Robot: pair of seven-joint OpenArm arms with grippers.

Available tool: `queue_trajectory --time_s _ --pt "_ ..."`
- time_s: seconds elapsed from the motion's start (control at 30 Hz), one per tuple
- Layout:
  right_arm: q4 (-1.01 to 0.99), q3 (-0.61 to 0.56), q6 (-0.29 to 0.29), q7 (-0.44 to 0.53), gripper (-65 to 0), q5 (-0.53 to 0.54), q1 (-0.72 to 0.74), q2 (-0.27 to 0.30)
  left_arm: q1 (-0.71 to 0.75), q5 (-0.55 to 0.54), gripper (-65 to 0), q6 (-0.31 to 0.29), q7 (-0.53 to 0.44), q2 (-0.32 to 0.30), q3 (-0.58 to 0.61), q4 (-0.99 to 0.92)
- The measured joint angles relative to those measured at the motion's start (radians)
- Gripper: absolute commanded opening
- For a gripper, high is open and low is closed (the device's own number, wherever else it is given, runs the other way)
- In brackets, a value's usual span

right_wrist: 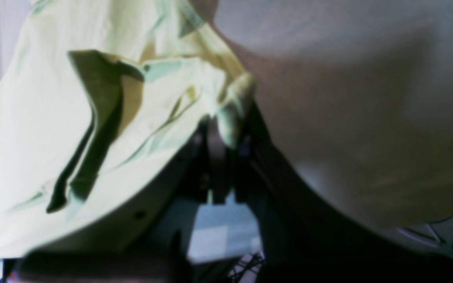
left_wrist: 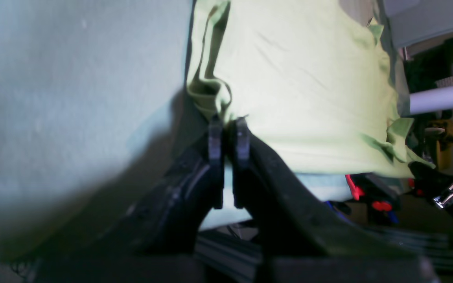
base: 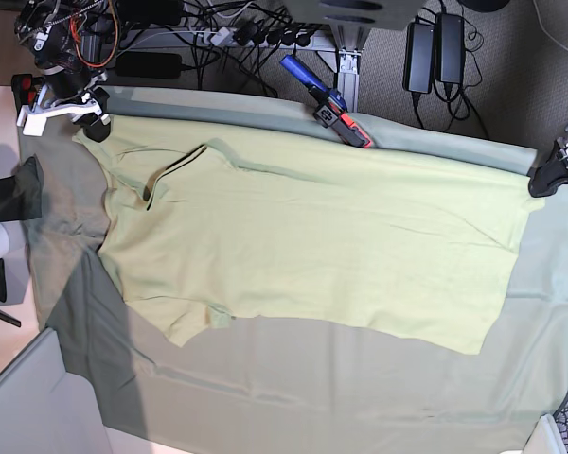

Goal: Fold the T-shirt properly
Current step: 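Drag the folded shirt toward the robot with both grippers, then open both grippers and raise them off the shirt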

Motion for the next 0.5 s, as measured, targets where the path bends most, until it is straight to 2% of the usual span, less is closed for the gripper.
queue_trajectory --time_s 0.17,0.5 --pt "0.0 0.028 0.0 -0.004 -65.0 0.008 -0.031 0.0 0.018 -0.057 -65.0 0.0 0.045 0.0 -0.019 0.0" --pt "0.001 0.044 0.003 -0.007 -65.0 0.01 -0.033 0.012 0.021 -0.056 -65.0 0.0 0.048 0.0 -0.064 0.003"
